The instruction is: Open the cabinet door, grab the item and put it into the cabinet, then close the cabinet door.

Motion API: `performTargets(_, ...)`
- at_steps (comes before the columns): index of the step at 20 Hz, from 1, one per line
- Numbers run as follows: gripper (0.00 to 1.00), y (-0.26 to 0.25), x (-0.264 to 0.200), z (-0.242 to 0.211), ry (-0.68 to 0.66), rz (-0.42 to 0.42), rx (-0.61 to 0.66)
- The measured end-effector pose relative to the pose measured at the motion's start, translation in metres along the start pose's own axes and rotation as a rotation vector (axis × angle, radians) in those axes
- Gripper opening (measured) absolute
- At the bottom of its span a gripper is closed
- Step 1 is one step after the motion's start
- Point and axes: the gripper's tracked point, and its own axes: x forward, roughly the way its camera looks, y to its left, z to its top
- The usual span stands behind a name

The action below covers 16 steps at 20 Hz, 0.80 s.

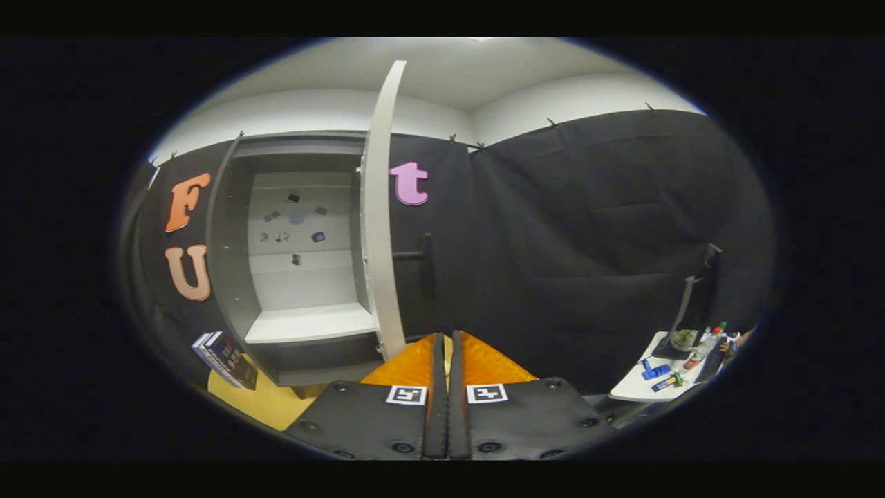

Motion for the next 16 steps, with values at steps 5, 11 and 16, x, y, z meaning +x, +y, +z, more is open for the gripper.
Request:
performTargets(5, 0.20, 0.004, 0.002, -0.005, -0.022, -0.023, 0.007)
performTargets(11, 0.49, 0.061, 0.012, -0.042, 0.013, 0.102, 0.017)
performTargets(16, 0.75, 0.123, 0.028, -0.085, 0.056, 0.217, 0.023)
